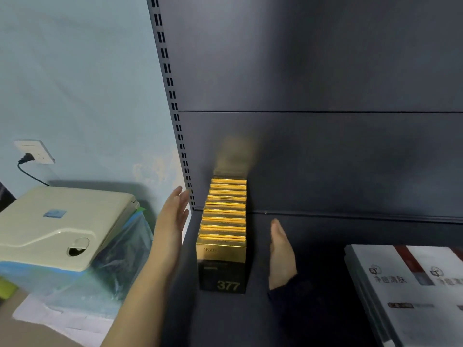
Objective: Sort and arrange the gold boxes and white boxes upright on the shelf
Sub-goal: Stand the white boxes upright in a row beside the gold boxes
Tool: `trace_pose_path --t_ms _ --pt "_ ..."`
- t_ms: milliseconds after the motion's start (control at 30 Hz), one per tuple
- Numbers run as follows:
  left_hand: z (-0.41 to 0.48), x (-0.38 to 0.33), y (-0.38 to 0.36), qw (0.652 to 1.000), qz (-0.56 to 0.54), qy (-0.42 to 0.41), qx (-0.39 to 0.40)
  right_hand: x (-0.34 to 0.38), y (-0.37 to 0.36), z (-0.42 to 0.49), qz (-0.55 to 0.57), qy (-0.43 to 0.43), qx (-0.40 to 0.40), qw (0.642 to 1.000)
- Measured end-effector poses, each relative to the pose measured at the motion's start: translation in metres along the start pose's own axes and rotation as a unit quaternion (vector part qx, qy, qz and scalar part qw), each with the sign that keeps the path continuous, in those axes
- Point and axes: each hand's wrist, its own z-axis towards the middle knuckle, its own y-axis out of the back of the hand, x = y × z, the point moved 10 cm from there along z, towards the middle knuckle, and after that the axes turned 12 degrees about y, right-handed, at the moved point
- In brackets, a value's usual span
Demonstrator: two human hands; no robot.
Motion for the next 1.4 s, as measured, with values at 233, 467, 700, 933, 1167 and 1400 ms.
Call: trace_pose_path --t_ms 233,467,700,933,1167,1400 --pt "-0.009 -0.051 -0.083 0.998 -0.004 -0.043 0.040 0.094 0.030 -0.001 0.105 0.058 -0.032 0.992" --pt "-0.066 0.008 -0.214 0.991 0.068 -0.029 0.108 0.151 0.108 -0.030 0.046 0.107 0.065 0.991" --pt "-0.112 0.146 -0.288 0.993 0.083 0.077 0.030 0.153 0.262 -0.029 -0.071 0.019 0.054 0.996" --pt "-0.124 0.189 -0.301 0.956 0.249 0.153 0.013 0.140 0.390 -0.016 -0.380 0.023 -0.065 0.922" --pt "-0.125 0.198 -0.301 0.967 0.160 0.193 0.052 0.093 0.383 -0.029 -0.258 -0.111 0.047 0.958" --pt "-0.115 0.191 -0.288 0.978 0.095 0.178 0.055 0.111 0.372 -0.022 -0.235 -0.033 0.030 0.971"
